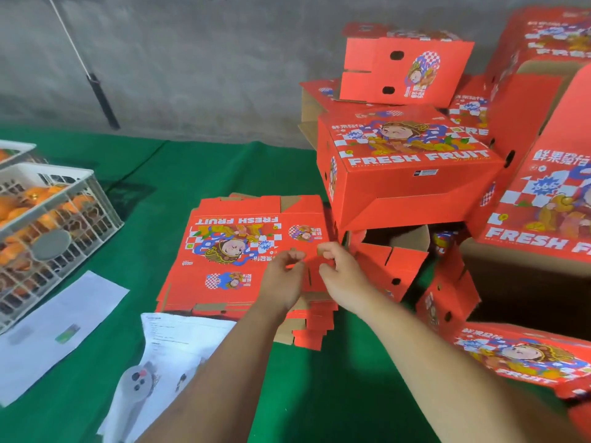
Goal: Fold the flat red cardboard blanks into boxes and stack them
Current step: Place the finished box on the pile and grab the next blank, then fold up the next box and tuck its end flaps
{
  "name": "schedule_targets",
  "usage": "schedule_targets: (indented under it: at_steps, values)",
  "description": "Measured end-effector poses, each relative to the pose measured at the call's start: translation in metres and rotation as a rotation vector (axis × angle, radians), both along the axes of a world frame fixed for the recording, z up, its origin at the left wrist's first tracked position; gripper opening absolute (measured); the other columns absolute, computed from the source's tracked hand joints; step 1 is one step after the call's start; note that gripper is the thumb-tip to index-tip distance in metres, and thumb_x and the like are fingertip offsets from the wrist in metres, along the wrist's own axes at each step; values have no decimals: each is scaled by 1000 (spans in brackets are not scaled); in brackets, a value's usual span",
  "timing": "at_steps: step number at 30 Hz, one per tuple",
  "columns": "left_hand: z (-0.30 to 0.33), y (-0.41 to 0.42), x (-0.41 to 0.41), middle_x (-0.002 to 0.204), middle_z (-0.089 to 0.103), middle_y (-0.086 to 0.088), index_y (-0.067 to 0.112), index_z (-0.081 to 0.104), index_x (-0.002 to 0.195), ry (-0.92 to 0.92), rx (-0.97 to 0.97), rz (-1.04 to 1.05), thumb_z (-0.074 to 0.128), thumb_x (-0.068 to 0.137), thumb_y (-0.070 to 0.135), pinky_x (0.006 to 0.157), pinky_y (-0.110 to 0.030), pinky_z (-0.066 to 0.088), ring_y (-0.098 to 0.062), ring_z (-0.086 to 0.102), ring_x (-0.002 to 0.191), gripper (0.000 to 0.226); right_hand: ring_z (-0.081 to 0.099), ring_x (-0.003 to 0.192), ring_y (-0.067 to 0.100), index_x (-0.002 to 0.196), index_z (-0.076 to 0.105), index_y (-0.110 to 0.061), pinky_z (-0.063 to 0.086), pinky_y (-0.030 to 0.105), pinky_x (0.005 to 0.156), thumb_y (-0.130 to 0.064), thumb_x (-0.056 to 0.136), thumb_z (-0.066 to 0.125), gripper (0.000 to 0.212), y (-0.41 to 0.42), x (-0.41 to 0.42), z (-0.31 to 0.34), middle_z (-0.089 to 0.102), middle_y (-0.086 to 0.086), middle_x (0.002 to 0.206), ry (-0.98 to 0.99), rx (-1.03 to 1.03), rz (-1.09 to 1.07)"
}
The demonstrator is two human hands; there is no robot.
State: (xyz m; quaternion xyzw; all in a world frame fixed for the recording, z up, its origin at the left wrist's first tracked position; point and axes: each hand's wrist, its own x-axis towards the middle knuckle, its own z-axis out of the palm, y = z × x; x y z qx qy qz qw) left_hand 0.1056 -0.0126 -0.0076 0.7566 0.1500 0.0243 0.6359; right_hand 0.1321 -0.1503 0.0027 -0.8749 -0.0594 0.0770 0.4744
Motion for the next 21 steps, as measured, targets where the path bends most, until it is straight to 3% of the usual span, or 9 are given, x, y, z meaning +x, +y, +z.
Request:
schedule_targets:
  at_steps: [2, 5, 7, 10, 14, 18, 21]
  values:
    - [-19, 23, 0, 110, 69, 3, 27, 65, 101, 76, 79, 45, 57, 100, 17, 62, -17, 48, -1, 60, 75, 13, 60, 103, 21, 143, 49, -28, 52, 33, 83, -15, 100, 51, 45, 9, 3, -16, 52, 4, 142, 107, 3, 12]
    - [-45, 71, 4, 127, 69, -10, 24, 67, 123, 227, 342, 143, 60, 100, 27, 89, -38, 54, -27, 68, 103, 25, 63, 93, 20, 151, 40, -30, 53, 33, 75, -19, 99, 54, 55, 18, 12, -36, 51, 3, 136, 222, 3, -16]
    - [-57, 110, 5, 142, 58, -16, 24, 60, 141, 379, 597, 195, 60, 99, 37, 109, -45, 43, -40, 56, 127, 44, 61, 108, 24, 154, 35, -29, 51, 33, 86, -21, 97, 58, 62, 21, 20, -48, 52, 3, 141, 250, -5, -73]
    - [-68, 158, 4, 158, 39, -16, 31, 47, 152, 557, 707, 262, 57, 97, 50, 121, -44, 26, -40, 37, 144, 58, 58, 116, 26, 149, 39, -29, 52, 39, 93, -20, 94, 62, 61, 21, 33, -62, 56, 5, 137, 299, 3, -152]
    - [-83, 198, 5, 154, 42, -16, 30, 46, 147, 667, 674, 258, 53, 95, 59, 119, -50, 28, -42, 39, 142, 60, 60, 103, 23, 142, 43, -31, 47, 32, 77, -18, 93, 62, 54, 23, 44, -76, 63, 1, 122, 360, 30, -201]
    - [-80, 211, 11, 147, 47, -16, 23, 42, 151, 705, 771, 341, 47, 93, 65, 113, -54, 25, -43, 37, 139, 72, 61, 111, 25, 139, 51, -24, 52, 43, 99, -18, 93, 62, 48, 29, 50, -81, 64, 2, 126, 328, 53, -300]
    - [-73, 212, 18, 147, 45, -19, 21, 43, 152, 661, 739, 374, 46, 95, 64, 113, -53, 26, -43, 39, 138, 71, 58, 113, 25, 135, 51, -28, 51, 42, 99, -22, 93, 61, 43, 31, 49, -76, 60, 2, 129, 337, 48, -277]
